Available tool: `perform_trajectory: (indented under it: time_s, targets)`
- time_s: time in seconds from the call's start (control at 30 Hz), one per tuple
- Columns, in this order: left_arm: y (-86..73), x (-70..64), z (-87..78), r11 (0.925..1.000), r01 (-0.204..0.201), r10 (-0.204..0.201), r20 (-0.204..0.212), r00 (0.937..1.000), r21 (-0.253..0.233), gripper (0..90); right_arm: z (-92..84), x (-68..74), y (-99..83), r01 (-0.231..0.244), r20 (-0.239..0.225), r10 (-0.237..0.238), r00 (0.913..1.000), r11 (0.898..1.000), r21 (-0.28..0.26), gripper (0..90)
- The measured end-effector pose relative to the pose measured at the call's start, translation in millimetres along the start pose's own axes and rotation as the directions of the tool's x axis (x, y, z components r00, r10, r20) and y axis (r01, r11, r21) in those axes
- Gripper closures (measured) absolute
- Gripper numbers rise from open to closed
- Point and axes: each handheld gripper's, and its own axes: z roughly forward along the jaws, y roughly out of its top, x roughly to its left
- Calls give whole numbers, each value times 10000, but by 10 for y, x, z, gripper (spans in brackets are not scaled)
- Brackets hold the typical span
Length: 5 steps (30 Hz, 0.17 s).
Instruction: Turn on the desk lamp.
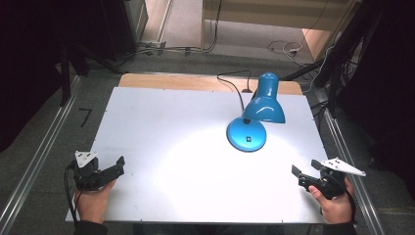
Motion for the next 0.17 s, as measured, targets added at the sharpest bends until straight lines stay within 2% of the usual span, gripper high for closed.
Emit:
perform_trajectory:
  time_s: [0.17]
  targets:
    - [-6,0,5,10000,-35,35,-2,10000,62,117,-38,-110,-55,-296,227,295,9993,9995,73,153]
